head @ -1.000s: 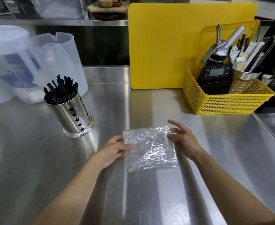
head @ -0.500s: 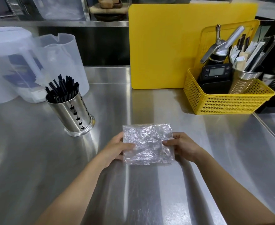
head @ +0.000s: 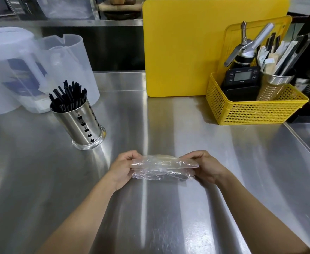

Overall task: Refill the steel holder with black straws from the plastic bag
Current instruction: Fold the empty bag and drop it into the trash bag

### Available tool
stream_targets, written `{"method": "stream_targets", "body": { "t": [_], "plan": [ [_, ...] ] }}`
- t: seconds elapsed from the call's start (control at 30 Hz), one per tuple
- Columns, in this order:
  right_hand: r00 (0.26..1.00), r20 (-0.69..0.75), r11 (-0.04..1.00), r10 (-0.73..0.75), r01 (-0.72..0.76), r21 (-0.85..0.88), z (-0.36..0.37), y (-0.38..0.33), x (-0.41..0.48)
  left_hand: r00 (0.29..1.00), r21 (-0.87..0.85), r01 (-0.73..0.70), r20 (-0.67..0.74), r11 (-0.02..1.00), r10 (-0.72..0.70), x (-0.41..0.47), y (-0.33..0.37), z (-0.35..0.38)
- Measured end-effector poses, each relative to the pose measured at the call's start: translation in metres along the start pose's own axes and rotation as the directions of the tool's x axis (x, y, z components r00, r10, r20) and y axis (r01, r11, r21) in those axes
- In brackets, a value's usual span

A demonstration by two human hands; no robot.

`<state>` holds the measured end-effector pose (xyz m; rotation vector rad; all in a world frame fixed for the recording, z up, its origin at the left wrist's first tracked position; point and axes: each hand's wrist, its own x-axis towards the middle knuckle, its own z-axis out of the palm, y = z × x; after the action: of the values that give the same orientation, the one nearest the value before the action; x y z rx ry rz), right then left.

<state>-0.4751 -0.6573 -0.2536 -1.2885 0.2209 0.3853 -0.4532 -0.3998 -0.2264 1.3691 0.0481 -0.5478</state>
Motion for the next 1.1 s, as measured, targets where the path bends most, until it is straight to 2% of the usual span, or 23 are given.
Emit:
{"method": "stream_targets", "body": {
  "t": [0.07, 0.2, 0.3, 0.4, 0.47, 0.53, 0.67, 0.8, 0.9, 1.03, 1.1],
  "plan": [
    [1.000, 0.005, 1.000, 0.001, -0.001, 0.000, 0.000, 0.001, -0.002, 0.999, -0.023, 0.050, 0.013, 0.998, -0.049, -0.001, -0.001, 0.000],
    [0.998, 0.039, 0.998, 0.052, -0.051, -0.042, -0.001, 0.000, -0.012, 0.981, 0.029, 0.142, 0.125, 0.989, -0.145, -0.009, 0.003, -0.006],
    [0.997, 0.038, 0.995, 0.065, -0.062, -0.075, 0.001, 0.003, -0.020, 0.962, 0.061, 0.232, 0.135, 0.971, -0.238, -0.012, 0.002, -0.010],
    [0.999, 0.010, 0.999, 0.036, -0.035, -0.034, 0.005, 0.008, -0.029, 0.934, 0.185, 0.294, 0.152, 0.938, -0.323, -0.020, -0.001, -0.003],
    [1.000, -0.017, 1.000, 0.007, -0.007, -0.022, 0.010, 0.010, -0.038, 0.924, 0.259, 0.283, 0.184, 0.923, -0.335, -0.027, -0.004, 0.003],
    [0.997, -0.071, 1.000, -0.023, 0.022, -0.014, 0.013, 0.013, -0.048, 0.938, 0.268, 0.250, 0.170, 0.931, -0.301, -0.034, -0.006, 0.007],
    [0.981, -0.191, 0.998, -0.046, 0.054, 0.038, 0.014, 0.018, -0.068, 0.987, 0.247, 0.144, 0.027, 0.958, -0.156, -0.047, -0.009, 0.009],
    [0.995, -0.060, 0.996, 0.078, -0.081, -0.041, 0.023, 0.020, -0.103, 1.000, 0.252, -0.004, -0.025, 0.968, 0.011, -0.074, -0.016, 0.013],
    [0.996, -0.013, 0.993, 0.090, -0.091, -0.069, 0.036, 0.030, -0.132, 0.987, 0.235, -0.084, -0.115, 0.968, 0.114, -0.102, -0.025, 0.012],
    [0.994, -0.110, 0.993, -0.008, -0.005, -0.114, 0.056, 0.045, -0.166, 0.977, 0.457, -0.106, -0.117, 0.883, 0.178, -0.145, -0.044, 0.005],
    [0.985, -0.159, 0.990, -0.066, 0.044, -0.135, 0.065, 0.057, -0.182, 0.975, 0.464, -0.099, -0.133, 0.880, 0.180, -0.165, -0.052, 0.006]
  ]
}}
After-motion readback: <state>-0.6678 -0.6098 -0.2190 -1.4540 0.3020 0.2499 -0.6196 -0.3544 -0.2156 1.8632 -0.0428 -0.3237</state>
